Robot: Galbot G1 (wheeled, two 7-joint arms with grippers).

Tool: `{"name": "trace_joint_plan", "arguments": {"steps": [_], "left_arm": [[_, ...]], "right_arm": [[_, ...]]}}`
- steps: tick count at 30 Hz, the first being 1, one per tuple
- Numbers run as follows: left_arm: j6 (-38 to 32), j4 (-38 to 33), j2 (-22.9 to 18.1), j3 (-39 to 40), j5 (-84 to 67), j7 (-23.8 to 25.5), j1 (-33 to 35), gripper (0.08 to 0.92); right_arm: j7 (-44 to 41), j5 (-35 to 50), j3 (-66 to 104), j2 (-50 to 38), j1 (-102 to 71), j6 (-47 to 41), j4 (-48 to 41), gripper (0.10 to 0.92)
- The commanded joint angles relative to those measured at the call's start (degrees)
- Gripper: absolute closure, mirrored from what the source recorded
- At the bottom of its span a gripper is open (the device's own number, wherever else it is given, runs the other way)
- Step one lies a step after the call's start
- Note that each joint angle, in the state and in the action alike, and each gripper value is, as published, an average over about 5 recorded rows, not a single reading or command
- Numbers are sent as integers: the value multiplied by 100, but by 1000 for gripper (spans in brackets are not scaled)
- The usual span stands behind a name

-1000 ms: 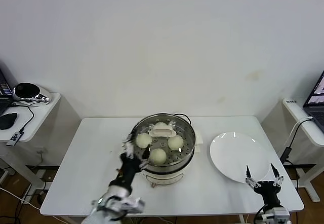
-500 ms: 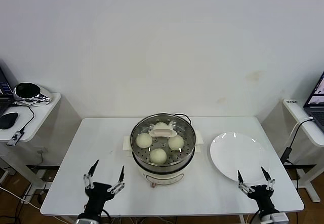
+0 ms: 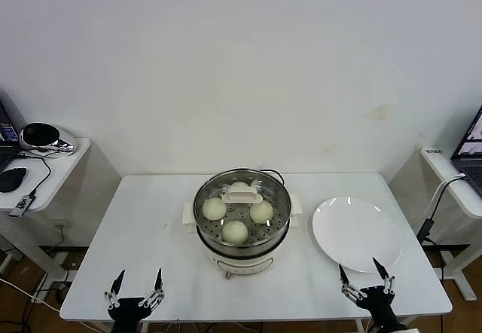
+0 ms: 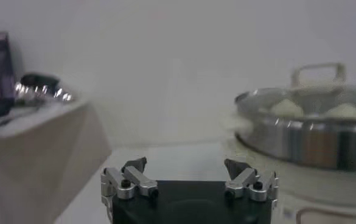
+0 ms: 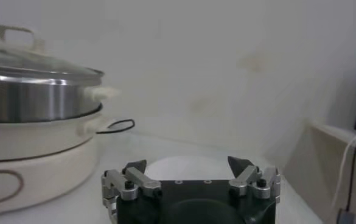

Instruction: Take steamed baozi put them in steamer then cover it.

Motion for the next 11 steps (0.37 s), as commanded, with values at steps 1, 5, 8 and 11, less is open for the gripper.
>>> {"name": "trace_joint_plan", "arguments": {"steps": [1, 5, 8, 11], "left_arm": [[-182, 301, -156, -252, -383, 168, 152, 177], [-181, 312, -160, -242, -351, 185, 156, 177], [-152, 313, -167, -228, -344, 195, 159, 177], [-133, 306, -175, -221, -326, 207, 159, 177]], "right_arm": [[-23, 139, -172, -78, -228, -10, 138, 203], [-40, 87, -218, -74, -242, -36, 142, 203], [-40, 53, -254, -69, -245, -49, 137, 203], [-31, 37, -277, -60, -247, -56, 138, 203]]}}
